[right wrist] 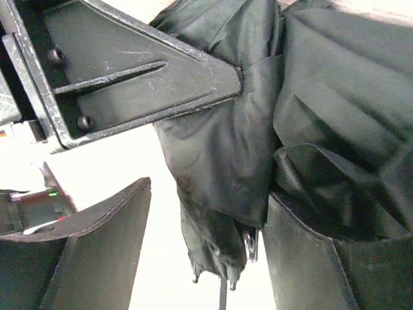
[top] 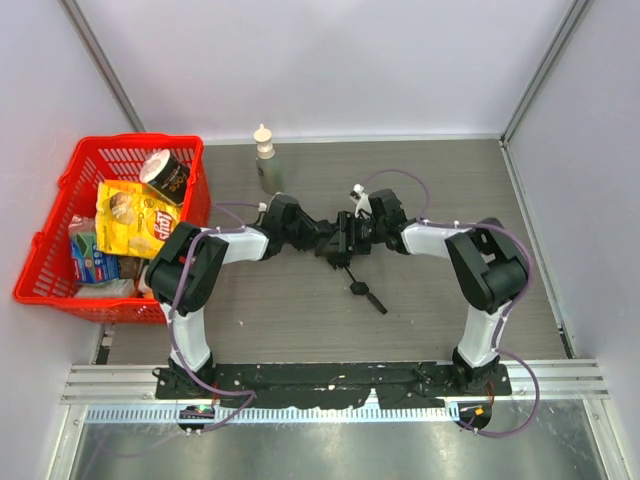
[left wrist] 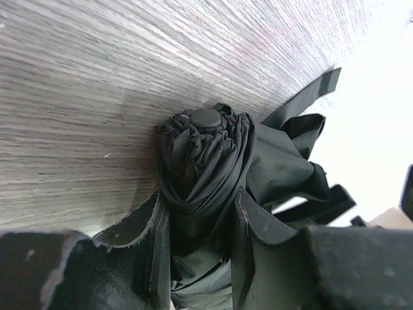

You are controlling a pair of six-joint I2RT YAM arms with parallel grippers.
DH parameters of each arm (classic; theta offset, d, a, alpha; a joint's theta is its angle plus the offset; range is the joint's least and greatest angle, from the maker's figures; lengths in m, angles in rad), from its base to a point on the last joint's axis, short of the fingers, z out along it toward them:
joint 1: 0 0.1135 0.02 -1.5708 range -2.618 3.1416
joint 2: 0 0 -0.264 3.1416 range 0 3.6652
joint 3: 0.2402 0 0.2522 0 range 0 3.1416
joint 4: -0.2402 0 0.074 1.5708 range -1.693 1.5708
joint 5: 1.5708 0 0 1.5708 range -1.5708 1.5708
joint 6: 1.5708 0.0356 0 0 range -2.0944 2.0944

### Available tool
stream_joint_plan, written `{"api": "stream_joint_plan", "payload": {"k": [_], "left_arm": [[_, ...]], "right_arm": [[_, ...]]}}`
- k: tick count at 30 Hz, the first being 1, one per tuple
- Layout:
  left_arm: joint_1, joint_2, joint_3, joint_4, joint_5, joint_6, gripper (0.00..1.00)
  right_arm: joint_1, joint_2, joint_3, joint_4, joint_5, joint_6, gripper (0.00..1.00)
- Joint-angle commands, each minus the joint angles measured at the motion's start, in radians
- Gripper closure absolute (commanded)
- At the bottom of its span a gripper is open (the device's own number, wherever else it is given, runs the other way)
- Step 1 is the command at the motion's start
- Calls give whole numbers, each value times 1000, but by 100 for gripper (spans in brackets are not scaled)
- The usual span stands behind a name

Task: Put away the umbrella

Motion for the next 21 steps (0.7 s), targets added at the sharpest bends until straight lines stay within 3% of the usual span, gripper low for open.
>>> {"api": "stream_joint_plan", "payload": {"k": [1, 3, 6, 10, 15, 21], "left_arm": [[-15, 69, -51, -231, -45, 109, 100], [-16, 75, -31, -282, -45, 107, 100], [-18, 72, -26, -314, -36, 101, 100], [-16, 74, -17, -360, -36, 93, 100], [-16, 91, 6, -400, -14, 86, 100], [-16, 91, 17, -426, -22, 79, 100]], "right_arm": [[35, -191, 93, -374, 258, -293, 29], [80, -270, 78, -356, 389, -378, 27], [196, -391, -24, -195, 612, -506, 23], [310, -410, -113, -37, 822, -606, 22], [414, -355, -179, 163, 949, -692, 23], [414, -231, -192, 315, 961, -716, 26]]}}
